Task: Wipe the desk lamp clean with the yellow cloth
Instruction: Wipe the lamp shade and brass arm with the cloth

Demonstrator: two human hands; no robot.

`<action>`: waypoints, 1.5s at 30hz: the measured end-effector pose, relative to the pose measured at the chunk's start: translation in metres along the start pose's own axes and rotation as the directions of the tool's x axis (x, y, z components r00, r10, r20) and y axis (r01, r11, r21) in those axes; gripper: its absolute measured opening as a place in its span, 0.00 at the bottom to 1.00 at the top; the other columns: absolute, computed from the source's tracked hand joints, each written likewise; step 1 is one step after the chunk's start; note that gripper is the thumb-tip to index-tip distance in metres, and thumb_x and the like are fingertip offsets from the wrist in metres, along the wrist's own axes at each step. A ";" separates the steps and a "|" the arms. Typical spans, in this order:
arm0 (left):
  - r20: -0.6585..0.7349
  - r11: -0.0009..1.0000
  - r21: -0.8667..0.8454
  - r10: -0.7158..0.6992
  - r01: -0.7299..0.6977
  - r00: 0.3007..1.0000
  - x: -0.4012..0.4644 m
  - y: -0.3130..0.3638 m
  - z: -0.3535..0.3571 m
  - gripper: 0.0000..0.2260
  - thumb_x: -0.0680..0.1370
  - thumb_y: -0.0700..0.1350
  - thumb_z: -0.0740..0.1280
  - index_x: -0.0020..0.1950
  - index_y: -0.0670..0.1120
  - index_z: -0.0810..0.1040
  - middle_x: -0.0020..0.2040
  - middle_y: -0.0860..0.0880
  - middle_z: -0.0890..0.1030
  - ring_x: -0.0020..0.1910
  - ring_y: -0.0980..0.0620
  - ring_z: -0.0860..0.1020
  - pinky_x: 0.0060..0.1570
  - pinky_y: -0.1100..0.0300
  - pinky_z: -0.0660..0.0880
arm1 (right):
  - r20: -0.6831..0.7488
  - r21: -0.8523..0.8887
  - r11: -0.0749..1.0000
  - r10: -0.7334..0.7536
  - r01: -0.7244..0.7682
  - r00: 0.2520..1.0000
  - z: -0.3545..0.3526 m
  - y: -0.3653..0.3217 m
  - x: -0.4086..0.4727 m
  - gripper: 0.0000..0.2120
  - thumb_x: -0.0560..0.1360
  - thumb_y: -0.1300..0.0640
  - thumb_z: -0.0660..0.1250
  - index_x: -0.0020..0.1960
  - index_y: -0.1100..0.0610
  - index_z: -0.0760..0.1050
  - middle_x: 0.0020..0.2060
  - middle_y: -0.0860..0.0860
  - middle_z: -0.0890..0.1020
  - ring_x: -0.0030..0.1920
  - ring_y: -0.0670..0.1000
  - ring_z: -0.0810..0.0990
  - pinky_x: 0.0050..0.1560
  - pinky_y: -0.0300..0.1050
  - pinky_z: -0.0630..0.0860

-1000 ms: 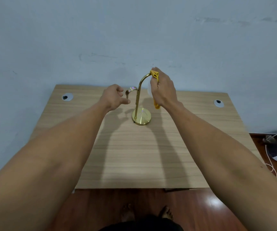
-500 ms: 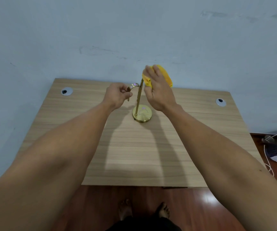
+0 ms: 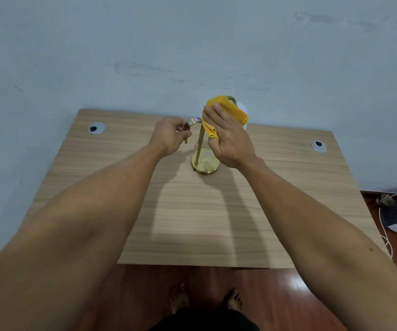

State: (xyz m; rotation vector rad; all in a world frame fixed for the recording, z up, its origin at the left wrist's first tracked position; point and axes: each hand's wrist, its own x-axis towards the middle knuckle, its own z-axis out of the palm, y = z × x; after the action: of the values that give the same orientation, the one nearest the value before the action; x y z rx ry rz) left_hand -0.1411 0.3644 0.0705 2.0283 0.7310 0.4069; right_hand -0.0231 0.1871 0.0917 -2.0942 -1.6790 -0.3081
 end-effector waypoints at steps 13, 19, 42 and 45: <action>0.096 0.940 -0.292 -0.157 0.179 0.983 -0.010 0.003 -0.002 0.05 0.78 0.40 0.76 0.48 0.47 0.82 0.44 0.45 0.83 0.44 0.50 0.80 0.39 0.62 0.72 | -0.059 0.798 0.324 0.882 -0.509 0.468 -0.015 -0.057 0.030 0.11 0.83 0.50 0.54 0.54 0.52 0.73 0.45 0.44 0.76 0.42 0.38 0.76 0.49 0.43 0.70; 0.135 0.910 -0.350 -0.186 0.222 0.973 -0.015 -0.009 0.004 0.05 0.79 0.41 0.75 0.53 0.46 0.82 0.42 0.50 0.80 0.41 0.52 0.77 0.39 0.60 0.72 | 0.304 0.921 -0.229 0.929 -0.316 0.213 -0.021 -0.065 0.045 0.14 0.78 0.47 0.55 0.43 0.53 0.75 0.38 0.50 0.72 0.39 0.53 0.71 0.40 0.47 0.68; 0.088 0.880 -0.458 -0.094 0.124 0.992 -0.013 -0.033 0.022 0.10 0.80 0.29 0.65 0.61 0.32 0.78 0.51 0.40 0.78 0.51 0.45 0.77 0.60 0.39 0.81 | 0.083 -0.116 0.989 0.100 -0.090 0.992 0.032 -0.053 0.024 0.22 0.78 0.52 0.57 0.69 0.56 0.74 0.71 0.58 0.72 0.72 0.60 0.68 0.66 0.57 0.72; 0.055 0.884 -0.453 -0.105 0.119 0.993 -0.013 -0.036 0.026 0.09 0.80 0.30 0.66 0.59 0.35 0.80 0.49 0.40 0.78 0.49 0.46 0.77 0.60 0.39 0.81 | 0.095 -0.072 0.995 0.076 -0.070 0.993 0.035 -0.048 0.023 0.23 0.79 0.54 0.57 0.70 0.61 0.74 0.72 0.61 0.73 0.73 0.63 0.68 0.75 0.57 0.64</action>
State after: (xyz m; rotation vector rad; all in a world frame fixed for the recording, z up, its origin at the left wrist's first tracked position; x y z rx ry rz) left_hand -0.1493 0.3537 0.0262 1.5377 0.6584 0.4346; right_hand -0.0674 0.2316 0.0801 -2.2486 -1.6630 -0.2477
